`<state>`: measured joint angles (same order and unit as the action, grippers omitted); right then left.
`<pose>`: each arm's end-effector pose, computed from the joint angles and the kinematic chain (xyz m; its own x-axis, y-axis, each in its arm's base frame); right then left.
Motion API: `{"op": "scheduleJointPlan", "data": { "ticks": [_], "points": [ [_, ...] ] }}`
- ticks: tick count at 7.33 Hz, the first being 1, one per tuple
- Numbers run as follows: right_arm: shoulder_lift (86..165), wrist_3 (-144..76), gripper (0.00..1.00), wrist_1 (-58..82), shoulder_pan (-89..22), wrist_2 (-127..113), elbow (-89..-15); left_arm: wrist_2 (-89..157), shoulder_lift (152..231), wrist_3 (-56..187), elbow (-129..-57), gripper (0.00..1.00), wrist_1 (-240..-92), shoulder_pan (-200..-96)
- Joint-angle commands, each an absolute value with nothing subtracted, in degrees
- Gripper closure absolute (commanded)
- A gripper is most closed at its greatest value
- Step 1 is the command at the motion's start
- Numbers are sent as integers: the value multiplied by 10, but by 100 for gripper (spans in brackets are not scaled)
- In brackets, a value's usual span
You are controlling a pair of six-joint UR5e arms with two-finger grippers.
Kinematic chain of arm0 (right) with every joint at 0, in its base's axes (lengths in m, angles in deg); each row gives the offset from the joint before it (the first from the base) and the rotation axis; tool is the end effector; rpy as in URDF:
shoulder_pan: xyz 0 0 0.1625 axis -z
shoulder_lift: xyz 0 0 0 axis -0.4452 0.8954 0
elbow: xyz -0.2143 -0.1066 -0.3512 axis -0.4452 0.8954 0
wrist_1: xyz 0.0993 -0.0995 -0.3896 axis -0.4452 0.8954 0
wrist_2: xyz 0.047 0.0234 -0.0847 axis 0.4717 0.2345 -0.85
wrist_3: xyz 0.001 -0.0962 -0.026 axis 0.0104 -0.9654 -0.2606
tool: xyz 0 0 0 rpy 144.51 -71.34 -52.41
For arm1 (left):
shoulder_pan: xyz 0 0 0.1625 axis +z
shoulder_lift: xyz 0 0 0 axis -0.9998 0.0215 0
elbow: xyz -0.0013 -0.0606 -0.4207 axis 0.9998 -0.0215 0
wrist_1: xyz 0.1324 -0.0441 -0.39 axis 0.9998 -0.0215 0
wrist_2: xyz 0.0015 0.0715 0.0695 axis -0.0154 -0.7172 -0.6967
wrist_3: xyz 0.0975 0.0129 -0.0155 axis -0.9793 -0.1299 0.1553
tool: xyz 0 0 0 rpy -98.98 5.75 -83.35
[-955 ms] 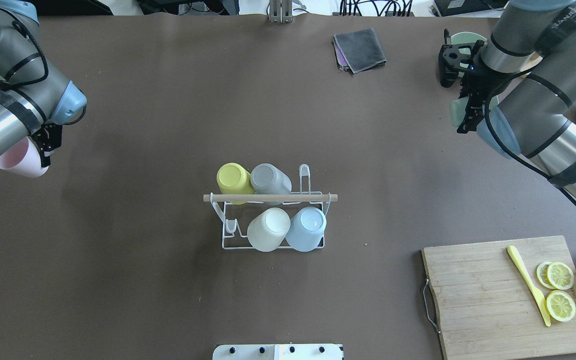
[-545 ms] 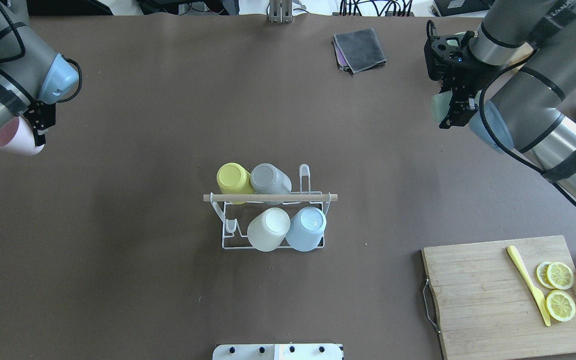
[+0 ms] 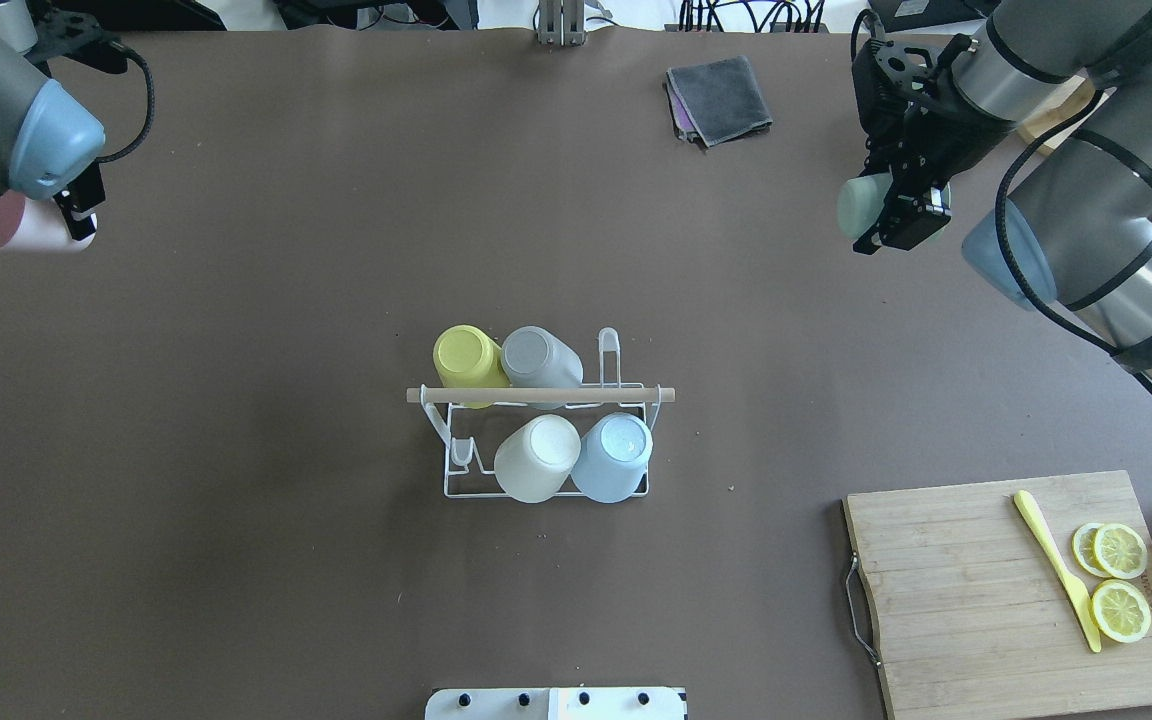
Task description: Place cup on cup holder
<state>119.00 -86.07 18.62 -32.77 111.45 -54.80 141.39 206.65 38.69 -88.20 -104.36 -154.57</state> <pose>-0.2794 -0.5777 0.3183 0.0044 -0.9918 0.1278 0.4917 0.1134 0.8634 0.2109 -0.6420 0.3959 0.6286 0.4568 -0.6294 -0.5548 0.8306 0.0487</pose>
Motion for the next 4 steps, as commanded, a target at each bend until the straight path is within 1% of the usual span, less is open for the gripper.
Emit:
{"op": "scheduleJointPlan", "data": {
  "ticks": [1,2,3,4],
  "points": [
    [1201,-677,100,-18,-328,1127,-545,1348,2054,414,-886,100,-1223,-1549],
    [1202,-630,100,-83,-329,1127,-543,1329,2051,435,-888,100,-1291,-1546],
    [1201,-567,100,-149,-328,1123,-544,1327,2054,521,-886,100,-1343,-1527],
    [1201,-527,100,-207,-328,1114,-537,1296,2050,568,-875,100,-1433,-1496]
  ]
}}
